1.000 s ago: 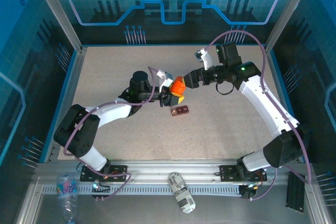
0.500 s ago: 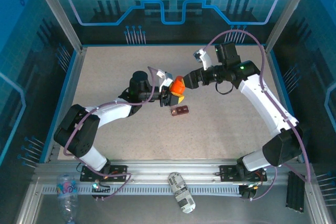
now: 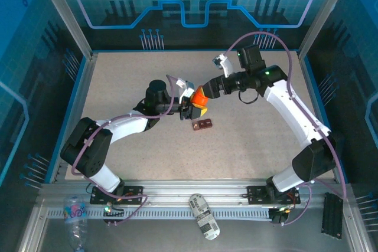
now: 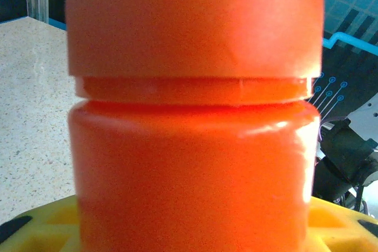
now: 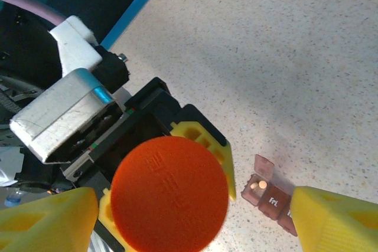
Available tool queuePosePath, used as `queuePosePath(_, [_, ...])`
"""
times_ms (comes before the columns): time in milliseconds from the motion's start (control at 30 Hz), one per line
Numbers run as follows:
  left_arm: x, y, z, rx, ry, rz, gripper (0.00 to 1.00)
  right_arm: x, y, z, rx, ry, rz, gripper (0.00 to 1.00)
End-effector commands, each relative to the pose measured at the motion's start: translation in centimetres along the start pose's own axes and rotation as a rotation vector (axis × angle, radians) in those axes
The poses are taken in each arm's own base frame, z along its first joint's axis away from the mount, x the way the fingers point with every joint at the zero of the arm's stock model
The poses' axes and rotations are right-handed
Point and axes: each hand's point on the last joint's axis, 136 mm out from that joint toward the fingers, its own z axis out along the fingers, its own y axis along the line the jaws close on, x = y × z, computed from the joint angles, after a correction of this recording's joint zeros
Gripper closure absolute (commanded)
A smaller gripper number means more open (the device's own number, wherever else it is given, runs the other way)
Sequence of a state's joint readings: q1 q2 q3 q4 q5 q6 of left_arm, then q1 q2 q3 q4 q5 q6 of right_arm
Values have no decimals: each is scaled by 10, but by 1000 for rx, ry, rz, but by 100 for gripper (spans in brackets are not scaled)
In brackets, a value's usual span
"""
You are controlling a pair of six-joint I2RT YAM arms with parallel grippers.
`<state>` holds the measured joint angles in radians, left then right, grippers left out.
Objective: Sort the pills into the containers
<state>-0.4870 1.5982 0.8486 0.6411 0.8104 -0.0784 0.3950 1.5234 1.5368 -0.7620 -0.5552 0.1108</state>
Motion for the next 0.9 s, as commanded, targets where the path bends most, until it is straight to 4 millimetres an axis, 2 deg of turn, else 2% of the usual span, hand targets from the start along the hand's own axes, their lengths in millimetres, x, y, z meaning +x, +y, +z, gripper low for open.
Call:
queuePosePath(0, [-13,-5,0,40,-32,40,100,-3,17,4,-47,11,-35,16])
queuePosePath(167, [-14,-5,0,42,-34,43,100,1,17,9,-49,25,-31,24])
queuePosePath(367, [-14,-5,1,43,-37,42,100,6,17,11,-65,28,1,52])
queuePosePath(533, [-19,1,0,1,-62,52,100,13,18,23,-30,25,58,66])
queuePosePath(733, [-24,21,-4,-164,-107,87,100,19,0,37,167,-48,224,72])
queuePosePath(867, [-21,27,-2,-262,-105,133,100,19,-8,43,203,-158,368,73])
